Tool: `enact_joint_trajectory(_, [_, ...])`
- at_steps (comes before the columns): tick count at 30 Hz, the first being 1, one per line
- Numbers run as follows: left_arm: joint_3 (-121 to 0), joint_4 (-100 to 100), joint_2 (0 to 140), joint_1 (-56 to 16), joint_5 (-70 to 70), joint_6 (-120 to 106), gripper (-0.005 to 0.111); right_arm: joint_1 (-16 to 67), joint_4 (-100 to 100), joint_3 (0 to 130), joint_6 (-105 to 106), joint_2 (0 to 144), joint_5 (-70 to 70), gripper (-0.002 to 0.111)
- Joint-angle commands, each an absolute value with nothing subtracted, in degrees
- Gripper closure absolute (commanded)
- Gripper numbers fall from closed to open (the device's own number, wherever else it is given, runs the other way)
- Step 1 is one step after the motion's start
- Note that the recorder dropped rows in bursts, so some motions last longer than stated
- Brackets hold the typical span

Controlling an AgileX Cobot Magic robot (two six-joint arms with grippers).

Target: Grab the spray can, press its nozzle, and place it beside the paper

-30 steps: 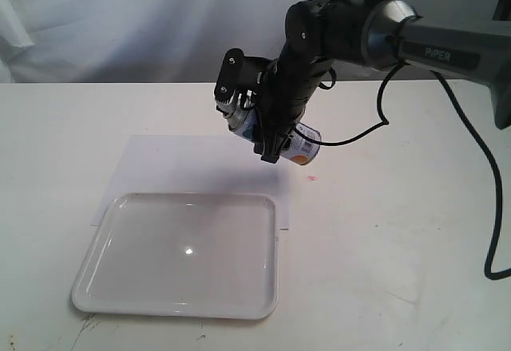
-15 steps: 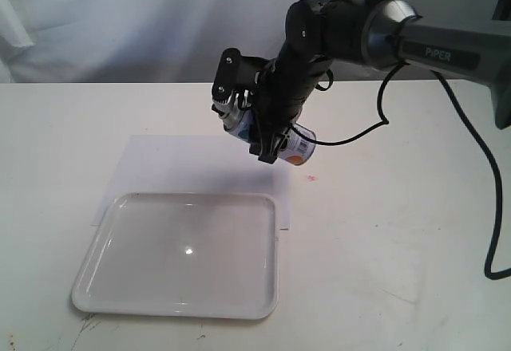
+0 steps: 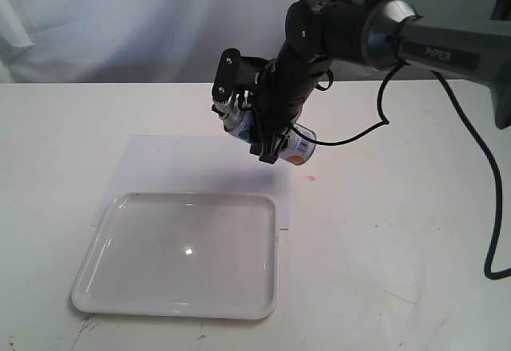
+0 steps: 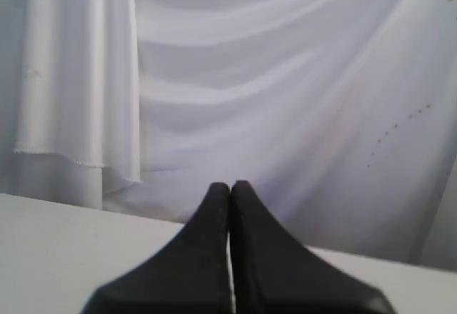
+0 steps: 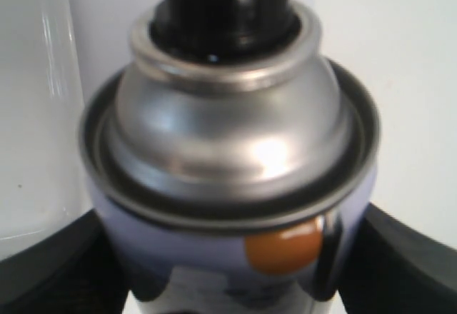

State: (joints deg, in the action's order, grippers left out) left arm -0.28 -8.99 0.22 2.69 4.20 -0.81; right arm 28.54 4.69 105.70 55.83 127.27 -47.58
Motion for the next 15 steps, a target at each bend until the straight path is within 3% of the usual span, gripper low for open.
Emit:
enact_joint_trajectory(1, [0.00,-19.88,0.66,2.38,8.63,0.00,0.107,28.30,2.89,106.41,56.52,126.73,-46.11,0.108])
enact_joint_trajectory(6, [-4.74,-22.23,9.55,2.38,6.10,0.00,0.107,28.30,1.58,106.41,56.39,126.73,-45.84,0.108])
enact_joint_trajectory(15, [-24.46,-22.22,37.07,2.38,-5.95,0.00,0.107,28.30,0.82,106.41,55.69,126.73,-45.49,0.108])
